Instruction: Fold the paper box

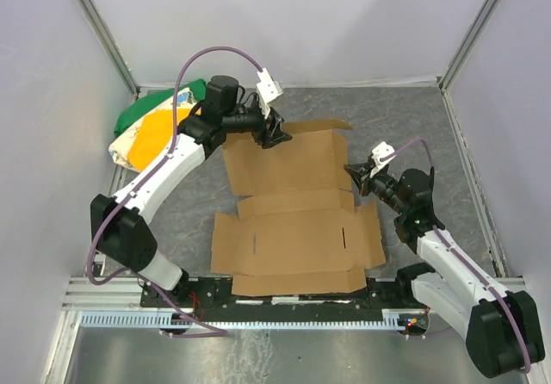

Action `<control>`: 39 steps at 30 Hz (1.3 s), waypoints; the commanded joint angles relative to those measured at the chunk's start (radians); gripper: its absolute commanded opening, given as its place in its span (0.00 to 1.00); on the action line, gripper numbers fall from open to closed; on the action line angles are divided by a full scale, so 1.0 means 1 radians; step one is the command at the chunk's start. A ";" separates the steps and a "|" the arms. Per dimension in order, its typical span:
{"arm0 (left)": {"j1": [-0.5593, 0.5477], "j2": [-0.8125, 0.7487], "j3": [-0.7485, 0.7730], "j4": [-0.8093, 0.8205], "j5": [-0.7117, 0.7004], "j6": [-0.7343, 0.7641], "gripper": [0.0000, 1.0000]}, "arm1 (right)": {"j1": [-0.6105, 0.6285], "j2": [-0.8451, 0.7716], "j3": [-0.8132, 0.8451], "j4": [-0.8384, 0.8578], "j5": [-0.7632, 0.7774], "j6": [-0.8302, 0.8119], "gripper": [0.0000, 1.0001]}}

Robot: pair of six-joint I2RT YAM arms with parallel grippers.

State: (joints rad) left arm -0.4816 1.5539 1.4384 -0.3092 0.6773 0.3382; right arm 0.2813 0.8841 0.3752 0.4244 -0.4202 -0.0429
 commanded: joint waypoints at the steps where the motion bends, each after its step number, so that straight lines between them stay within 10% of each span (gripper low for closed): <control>1: 0.000 0.004 -0.012 -0.014 0.041 0.040 0.60 | 0.004 -0.004 0.005 0.034 -0.029 -0.016 0.02; 14: -0.012 -0.003 -0.073 0.157 -0.327 -0.031 0.42 | 0.002 -0.020 -0.001 0.029 -0.016 0.002 0.02; 19: -0.017 -0.021 -0.054 0.190 -0.356 -0.047 0.03 | 0.003 -0.010 0.020 -0.022 0.027 0.011 0.02; 28: -0.019 -0.125 -0.053 0.189 -0.293 -0.070 0.03 | 0.002 0.029 0.256 -0.386 0.249 0.157 0.97; 39: -0.065 -0.071 0.182 -0.209 -0.289 -0.048 0.03 | -0.013 0.309 0.704 -1.188 0.585 0.541 0.99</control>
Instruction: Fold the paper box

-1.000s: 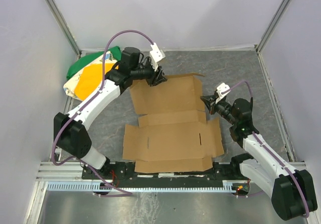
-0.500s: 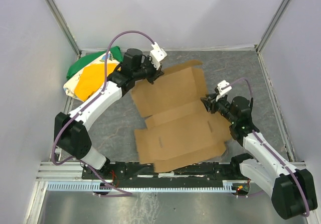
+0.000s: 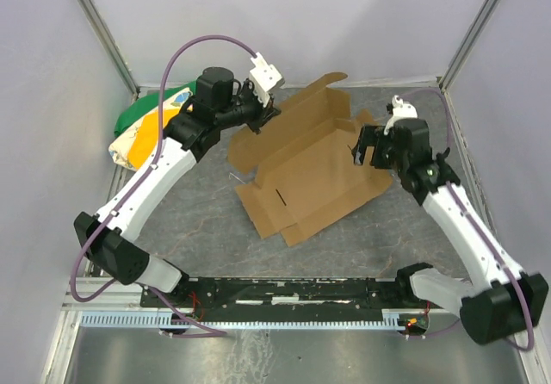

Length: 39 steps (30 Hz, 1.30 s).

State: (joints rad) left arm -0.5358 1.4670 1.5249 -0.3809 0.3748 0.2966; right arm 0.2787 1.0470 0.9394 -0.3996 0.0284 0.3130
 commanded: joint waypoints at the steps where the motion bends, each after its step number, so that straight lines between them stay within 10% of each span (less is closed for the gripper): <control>1: -0.012 0.020 0.101 -0.156 0.017 -0.006 0.03 | -0.013 0.195 0.167 -0.409 0.112 0.220 0.99; 9: -0.054 0.056 0.150 -0.250 -0.053 -0.031 0.03 | -0.017 0.257 0.099 -0.318 -0.111 0.414 1.00; 14: -0.085 0.120 0.190 -0.301 -0.109 -0.079 0.03 | -0.016 0.182 0.040 -0.335 -0.089 0.502 0.84; 24: -0.124 0.146 0.186 -0.317 -0.096 -0.127 0.03 | -0.013 0.021 -0.212 -0.298 -0.174 0.707 0.03; 26: -0.124 0.134 0.193 -0.313 -0.078 -0.146 0.03 | -0.013 -0.005 -0.215 -0.342 -0.157 0.699 0.03; 29: -0.124 0.117 0.196 -0.293 -0.080 -0.179 0.03 | -0.013 -0.044 -0.213 -0.398 -0.154 0.687 0.36; 34: -0.124 0.127 0.217 -0.288 -0.114 -0.208 0.03 | -0.014 -0.071 -0.263 -0.414 -0.220 0.712 0.58; 39: -0.124 0.110 0.247 -0.297 -0.131 -0.217 0.03 | -0.013 -0.064 -0.359 -0.359 -0.246 0.757 0.60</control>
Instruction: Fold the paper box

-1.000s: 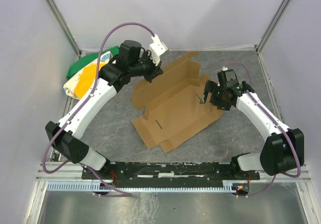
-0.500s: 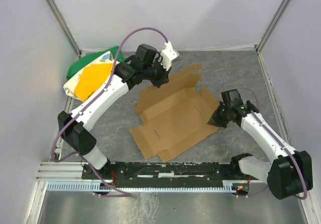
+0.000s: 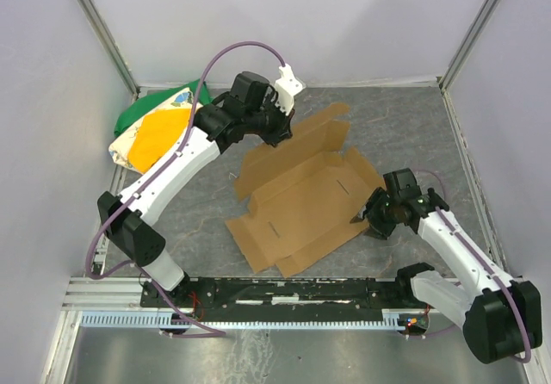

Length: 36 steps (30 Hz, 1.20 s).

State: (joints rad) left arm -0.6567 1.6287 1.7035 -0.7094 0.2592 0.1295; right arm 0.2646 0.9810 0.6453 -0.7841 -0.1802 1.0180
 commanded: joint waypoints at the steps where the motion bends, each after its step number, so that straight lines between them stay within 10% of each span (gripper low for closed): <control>1: -0.003 -0.062 0.072 0.031 -0.014 -0.050 0.03 | 0.001 0.014 -0.082 0.050 -0.051 0.062 0.61; 36: -0.002 -0.107 -0.064 0.068 0.007 -0.188 0.03 | 0.059 0.137 -0.233 0.349 -0.047 0.162 0.54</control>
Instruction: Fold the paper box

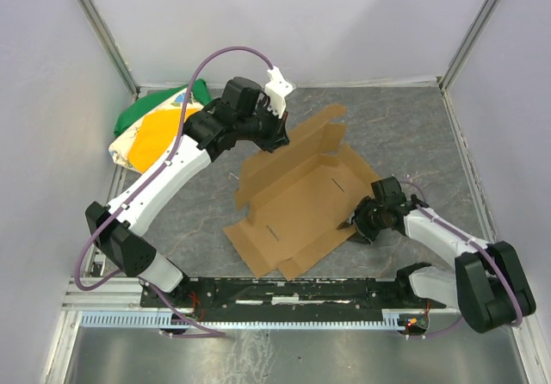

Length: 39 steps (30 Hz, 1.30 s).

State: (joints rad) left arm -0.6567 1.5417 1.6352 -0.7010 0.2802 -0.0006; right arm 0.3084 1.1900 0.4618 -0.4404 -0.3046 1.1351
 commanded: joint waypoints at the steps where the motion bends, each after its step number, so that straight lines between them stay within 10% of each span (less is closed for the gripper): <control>1: -0.002 -0.019 0.004 0.060 -0.013 -0.060 0.03 | 0.017 -0.100 -0.056 0.011 0.091 0.052 0.53; 23: -0.001 0.000 -0.050 0.061 -0.036 -0.080 0.03 | 0.020 -0.250 -0.021 0.120 0.147 -0.005 0.51; 39: -0.001 0.008 -0.099 0.085 -0.004 -0.111 0.03 | 0.035 -0.073 0.098 0.173 0.118 -0.111 0.57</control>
State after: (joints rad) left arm -0.6567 1.5459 1.5471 -0.6540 0.2436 -0.0574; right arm 0.3359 1.0744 0.4484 -0.2821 -0.2047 1.0855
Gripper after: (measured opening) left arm 0.045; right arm 0.580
